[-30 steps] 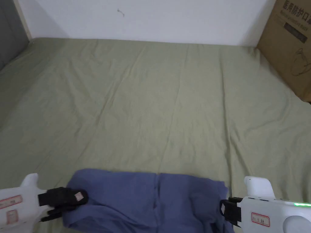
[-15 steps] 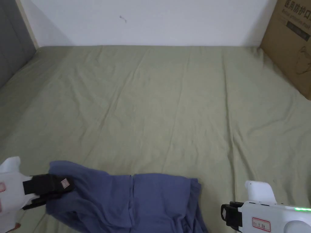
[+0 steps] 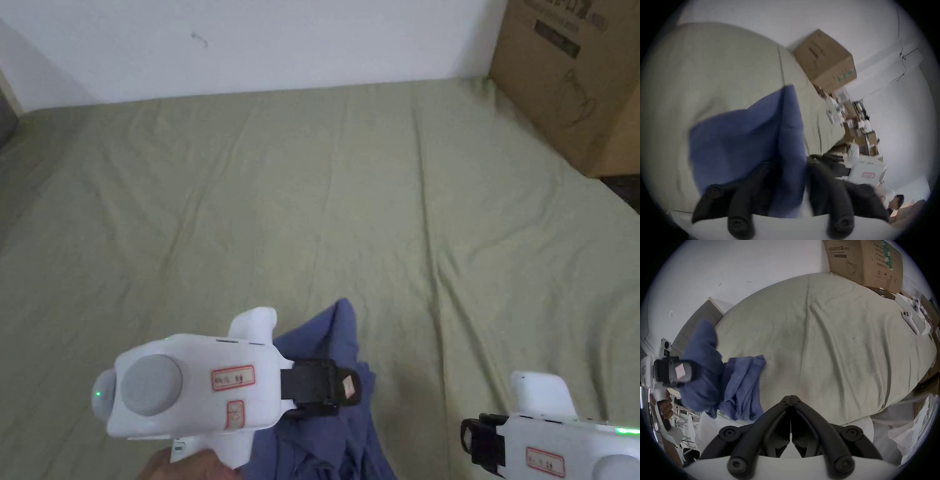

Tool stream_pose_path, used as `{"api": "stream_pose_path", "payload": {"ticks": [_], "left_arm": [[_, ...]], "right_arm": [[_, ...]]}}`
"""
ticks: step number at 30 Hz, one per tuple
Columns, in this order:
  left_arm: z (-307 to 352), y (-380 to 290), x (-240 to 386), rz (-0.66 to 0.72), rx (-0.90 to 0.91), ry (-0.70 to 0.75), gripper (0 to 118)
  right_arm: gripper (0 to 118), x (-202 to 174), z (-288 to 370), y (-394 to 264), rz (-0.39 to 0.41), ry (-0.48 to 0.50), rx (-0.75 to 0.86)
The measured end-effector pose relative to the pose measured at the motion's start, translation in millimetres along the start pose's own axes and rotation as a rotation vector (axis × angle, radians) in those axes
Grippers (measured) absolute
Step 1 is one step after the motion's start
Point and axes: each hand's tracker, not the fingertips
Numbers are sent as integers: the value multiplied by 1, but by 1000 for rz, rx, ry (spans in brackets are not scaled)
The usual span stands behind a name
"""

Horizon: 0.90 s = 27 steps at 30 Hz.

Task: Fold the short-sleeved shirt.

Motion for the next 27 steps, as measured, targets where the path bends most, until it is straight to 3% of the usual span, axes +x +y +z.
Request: {"api": "stream_pose_path", "payload": {"ticks": [1, 2, 3, 6, 8, 9, 11, 12, 15, 19, 27], "left_arm": [[-11, -5, 3, -23, -36, 12, 93], [-16, -7, 5, -41, -33, 39, 109], [-17, -8, 5, -56, -21, 54, 114], [-6, -5, 0, -46, 10, 58, 110], [6, -3, -11, -5, 43, 73, 99], [13, -3, -16, 15, 73, 91, 85], [23, -5, -31, 38, 100, 152, 28], [25, -7, -39, 49, 110, 194, 8], [15, -16, -67, 101, 75, 242, 5], [1, -25, -74, 185, 68, 122, 5], [-59, -25, -27, 58, -57, 116, 4]], "right_arm": [[0, 5, 2, -2, -9, -7, -1], [0, 9, 3, -3, -16, -10, -2], [0, 13, 5, -4, -26, -15, -2], [0, 22, 8, -6, -51, -29, 5], [0, 25, 6, -6, -64, -27, 6], [0, 26, 5, -6, -68, -27, 6], [0, 25, 3, -6, -71, -25, 6], [0, 24, 1, -6, -71, -22, 5], [0, 18, -3, -6, -62, -5, -2], [0, 12, -7, -8, -47, 7, -10], [0, 15, -3, -9, -49, 5, -11]]}}
